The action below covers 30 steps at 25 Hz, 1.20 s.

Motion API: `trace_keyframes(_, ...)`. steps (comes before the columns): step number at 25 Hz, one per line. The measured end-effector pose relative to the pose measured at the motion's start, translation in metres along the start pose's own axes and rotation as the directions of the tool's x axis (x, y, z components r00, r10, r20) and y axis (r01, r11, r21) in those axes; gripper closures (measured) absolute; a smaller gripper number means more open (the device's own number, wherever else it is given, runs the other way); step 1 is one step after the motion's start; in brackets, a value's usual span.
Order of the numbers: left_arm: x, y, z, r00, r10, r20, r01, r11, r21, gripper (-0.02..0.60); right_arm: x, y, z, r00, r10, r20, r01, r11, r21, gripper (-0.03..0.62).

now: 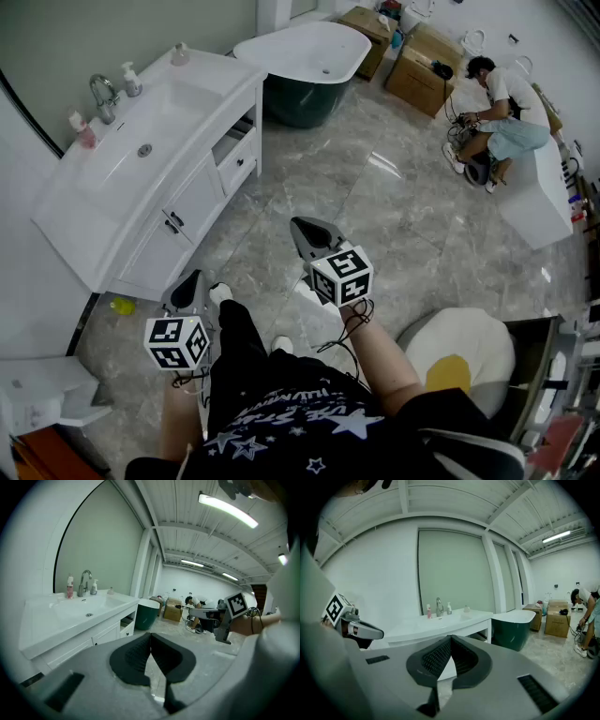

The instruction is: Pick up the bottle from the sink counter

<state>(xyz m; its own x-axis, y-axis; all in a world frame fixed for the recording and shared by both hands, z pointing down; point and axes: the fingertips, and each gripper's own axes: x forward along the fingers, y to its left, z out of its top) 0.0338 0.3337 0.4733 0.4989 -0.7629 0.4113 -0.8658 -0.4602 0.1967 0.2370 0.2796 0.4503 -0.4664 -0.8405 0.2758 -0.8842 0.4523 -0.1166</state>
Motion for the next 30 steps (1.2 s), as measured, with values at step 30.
trace_keyframes(30,0.155,0.198,0.136,0.998,0.013,0.054,-0.015,0.999,0.038,0.562,0.251,-0.065,0.101,0.999,-0.037,0.03,0.036,0.999,0.025,0.372)
